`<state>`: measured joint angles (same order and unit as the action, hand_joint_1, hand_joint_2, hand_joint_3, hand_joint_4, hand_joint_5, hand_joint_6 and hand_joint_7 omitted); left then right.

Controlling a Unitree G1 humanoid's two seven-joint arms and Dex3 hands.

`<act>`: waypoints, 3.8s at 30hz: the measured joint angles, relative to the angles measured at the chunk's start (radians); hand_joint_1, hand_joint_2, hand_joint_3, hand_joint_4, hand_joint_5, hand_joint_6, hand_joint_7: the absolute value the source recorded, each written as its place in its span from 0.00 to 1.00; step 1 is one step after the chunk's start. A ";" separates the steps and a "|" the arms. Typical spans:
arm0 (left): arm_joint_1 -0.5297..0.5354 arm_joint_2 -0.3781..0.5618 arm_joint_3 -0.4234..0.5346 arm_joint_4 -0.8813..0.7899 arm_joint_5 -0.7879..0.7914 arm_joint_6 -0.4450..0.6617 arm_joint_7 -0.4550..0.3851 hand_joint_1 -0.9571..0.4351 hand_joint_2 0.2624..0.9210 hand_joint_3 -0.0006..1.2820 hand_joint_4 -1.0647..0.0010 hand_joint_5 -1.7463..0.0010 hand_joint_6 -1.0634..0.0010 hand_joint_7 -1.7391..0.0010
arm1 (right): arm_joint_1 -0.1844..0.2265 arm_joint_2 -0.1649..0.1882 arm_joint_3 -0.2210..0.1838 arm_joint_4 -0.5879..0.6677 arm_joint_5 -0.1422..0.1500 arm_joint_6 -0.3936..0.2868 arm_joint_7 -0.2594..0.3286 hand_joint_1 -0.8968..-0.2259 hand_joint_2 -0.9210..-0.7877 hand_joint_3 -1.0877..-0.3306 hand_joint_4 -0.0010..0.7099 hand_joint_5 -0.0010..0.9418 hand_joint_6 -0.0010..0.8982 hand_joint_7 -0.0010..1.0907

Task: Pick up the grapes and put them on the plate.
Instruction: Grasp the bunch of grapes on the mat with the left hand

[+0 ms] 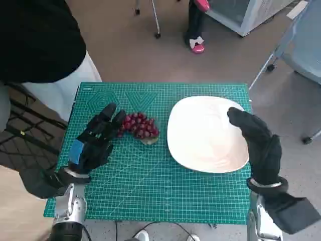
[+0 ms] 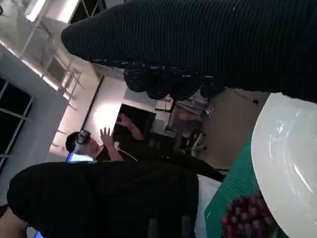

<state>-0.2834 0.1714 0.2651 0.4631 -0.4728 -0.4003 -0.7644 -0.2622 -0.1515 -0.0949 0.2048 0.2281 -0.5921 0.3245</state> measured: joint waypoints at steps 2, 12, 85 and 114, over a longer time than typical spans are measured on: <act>0.000 0.000 0.000 0.000 0.000 -0.001 0.000 0.21 1.00 0.31 0.78 1.00 0.67 1.00 | 0.000 -0.001 0.000 0.000 0.000 0.002 0.001 0.41 0.00 0.29 0.58 0.00 0.22 0.15; 0.000 0.000 0.000 0.004 0.001 -0.004 0.000 0.21 1.00 0.32 0.78 1.00 0.67 1.00 | -0.008 -0.003 0.003 -0.002 0.000 0.017 0.002 0.40 0.00 0.29 0.57 0.00 0.21 0.16; -0.082 0.268 -0.227 -0.286 1.094 0.256 0.455 0.62 0.67 0.00 0.96 1.00 0.76 0.99 | -0.060 0.002 0.013 0.055 0.009 -0.009 0.039 0.40 0.00 0.28 0.57 0.00 0.14 0.24; -0.421 0.237 -0.610 0.033 1.298 0.539 0.454 0.52 0.70 0.00 0.98 1.00 0.80 1.00 | -0.076 0.001 -0.009 0.094 0.013 -0.032 0.066 0.42 0.00 0.28 0.57 0.00 0.11 0.28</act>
<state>-0.7043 0.4083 -0.3447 0.4961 0.8251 0.1382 -0.3103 -0.3381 -0.1503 -0.1043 0.2990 0.2415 -0.6239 0.3905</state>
